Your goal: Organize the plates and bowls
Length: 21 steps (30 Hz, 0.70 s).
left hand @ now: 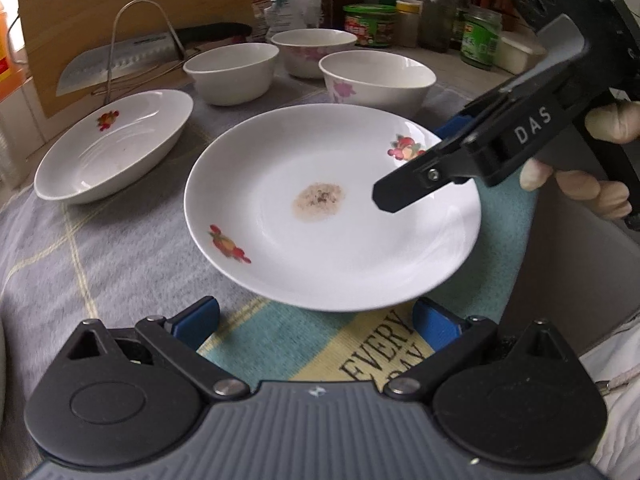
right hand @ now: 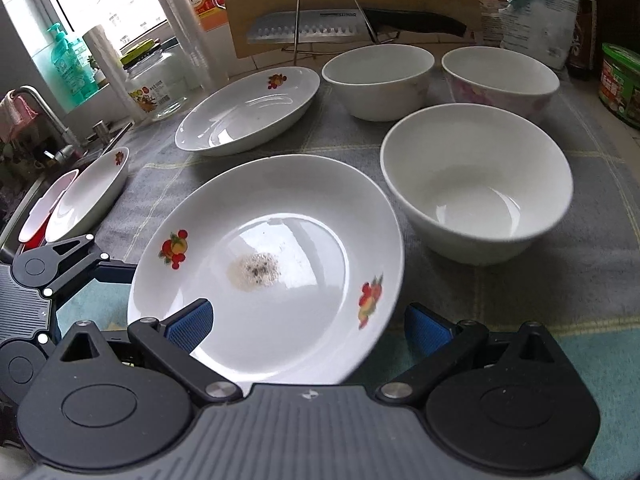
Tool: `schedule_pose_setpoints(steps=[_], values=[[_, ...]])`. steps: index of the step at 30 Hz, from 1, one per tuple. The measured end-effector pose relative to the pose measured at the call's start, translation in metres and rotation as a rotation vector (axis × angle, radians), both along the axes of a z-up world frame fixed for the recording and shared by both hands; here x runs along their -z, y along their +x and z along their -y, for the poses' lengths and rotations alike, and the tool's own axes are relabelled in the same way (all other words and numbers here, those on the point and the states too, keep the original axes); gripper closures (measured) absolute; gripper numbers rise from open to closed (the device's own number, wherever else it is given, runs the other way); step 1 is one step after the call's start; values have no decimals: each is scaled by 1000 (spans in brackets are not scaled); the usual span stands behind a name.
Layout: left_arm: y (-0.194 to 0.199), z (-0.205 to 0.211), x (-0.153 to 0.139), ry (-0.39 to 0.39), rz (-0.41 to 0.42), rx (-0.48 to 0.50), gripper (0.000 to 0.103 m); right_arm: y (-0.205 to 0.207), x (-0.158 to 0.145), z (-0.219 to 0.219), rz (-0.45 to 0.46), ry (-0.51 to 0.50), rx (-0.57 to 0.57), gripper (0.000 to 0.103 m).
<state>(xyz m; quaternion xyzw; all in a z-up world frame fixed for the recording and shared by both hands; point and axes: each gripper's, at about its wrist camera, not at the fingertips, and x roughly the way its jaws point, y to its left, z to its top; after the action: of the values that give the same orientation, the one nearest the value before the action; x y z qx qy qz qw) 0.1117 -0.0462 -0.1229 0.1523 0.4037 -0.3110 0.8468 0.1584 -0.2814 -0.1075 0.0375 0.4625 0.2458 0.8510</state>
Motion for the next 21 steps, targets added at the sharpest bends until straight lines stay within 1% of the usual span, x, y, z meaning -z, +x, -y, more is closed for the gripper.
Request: schedule_pose_setpoints(steps=[9, 14, 21], values=[[16, -4, 1, -7, 6, 136, 0, 12, 1, -8, 6, -14, -3, 0], [24, -6, 2, -15, 14, 194, 0, 17, 1, -13, 6, -22, 1, 0], [30, -8, 3, -22, 19, 262, 0, 23, 2, -11, -3, 14, 33, 0]])
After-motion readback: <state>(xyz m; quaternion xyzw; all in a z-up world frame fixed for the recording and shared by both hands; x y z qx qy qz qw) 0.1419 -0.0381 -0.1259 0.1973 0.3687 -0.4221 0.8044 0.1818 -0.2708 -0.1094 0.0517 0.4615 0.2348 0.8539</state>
